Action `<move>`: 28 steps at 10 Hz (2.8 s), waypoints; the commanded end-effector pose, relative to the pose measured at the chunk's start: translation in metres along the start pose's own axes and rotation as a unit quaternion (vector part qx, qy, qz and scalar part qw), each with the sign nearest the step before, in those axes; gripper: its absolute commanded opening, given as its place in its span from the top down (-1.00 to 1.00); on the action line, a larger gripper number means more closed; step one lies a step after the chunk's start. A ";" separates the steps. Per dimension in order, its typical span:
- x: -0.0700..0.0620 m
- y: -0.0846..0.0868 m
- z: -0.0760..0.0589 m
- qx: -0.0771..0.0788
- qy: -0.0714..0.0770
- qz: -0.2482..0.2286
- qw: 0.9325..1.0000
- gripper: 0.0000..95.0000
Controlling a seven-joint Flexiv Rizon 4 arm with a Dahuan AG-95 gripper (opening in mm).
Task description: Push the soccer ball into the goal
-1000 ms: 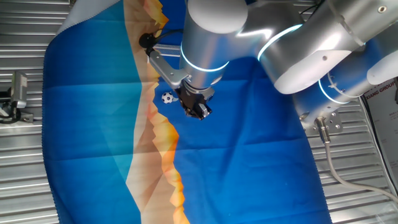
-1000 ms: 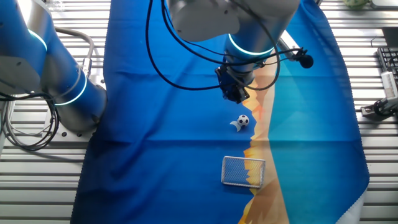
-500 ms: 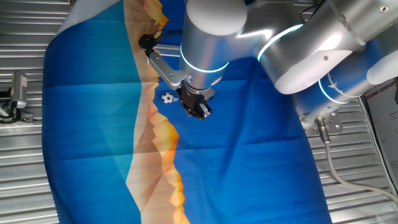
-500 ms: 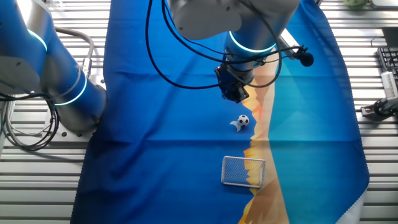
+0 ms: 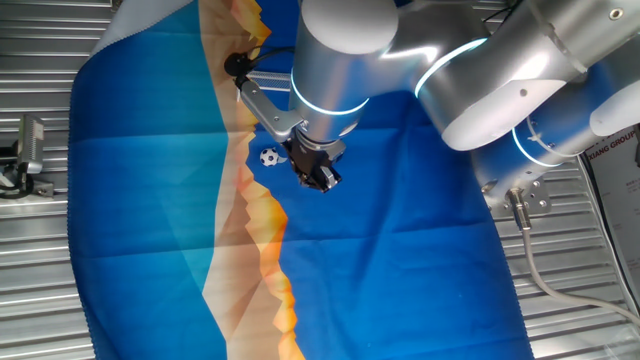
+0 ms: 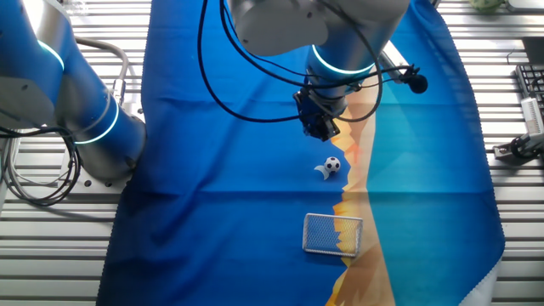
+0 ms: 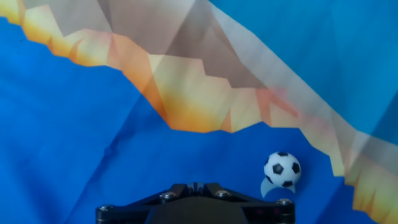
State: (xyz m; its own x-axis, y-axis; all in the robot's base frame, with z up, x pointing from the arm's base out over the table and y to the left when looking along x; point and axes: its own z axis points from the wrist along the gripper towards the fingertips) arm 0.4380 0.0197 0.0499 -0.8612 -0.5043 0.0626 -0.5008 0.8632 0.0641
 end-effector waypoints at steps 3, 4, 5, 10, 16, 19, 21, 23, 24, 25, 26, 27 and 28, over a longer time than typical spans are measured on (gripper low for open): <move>0.000 0.000 0.001 0.001 -0.006 0.008 1.000 1.00; 0.000 0.000 0.001 0.001 -0.006 0.009 1.000 1.00; 0.000 0.000 0.001 -0.002 -0.007 0.008 1.000 1.00; 0.000 0.000 0.001 -0.001 -0.002 0.009 1.000 1.00; 0.000 0.000 0.001 0.001 -0.003 0.021 1.000 1.00; 0.000 0.000 0.001 0.013 0.005 0.095 0.995 1.00; 0.000 0.000 0.001 0.011 -0.004 0.111 0.994 1.00; 0.000 0.000 0.001 0.018 -0.012 0.124 0.992 1.00; 0.000 0.000 0.001 0.017 -0.014 0.115 0.993 1.00; 0.000 0.000 0.001 0.016 -0.022 0.111 0.993 1.00; 0.000 0.000 0.001 0.024 -0.035 0.113 0.993 1.00; 0.000 0.000 0.001 0.028 -0.047 0.119 0.991 1.00; 0.000 0.000 0.001 0.021 -0.061 0.140 0.988 1.00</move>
State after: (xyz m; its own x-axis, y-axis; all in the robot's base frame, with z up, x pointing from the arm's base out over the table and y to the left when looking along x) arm 0.4385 0.0203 0.0485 -0.9610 -0.2745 -0.0348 -0.2749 0.9614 0.0078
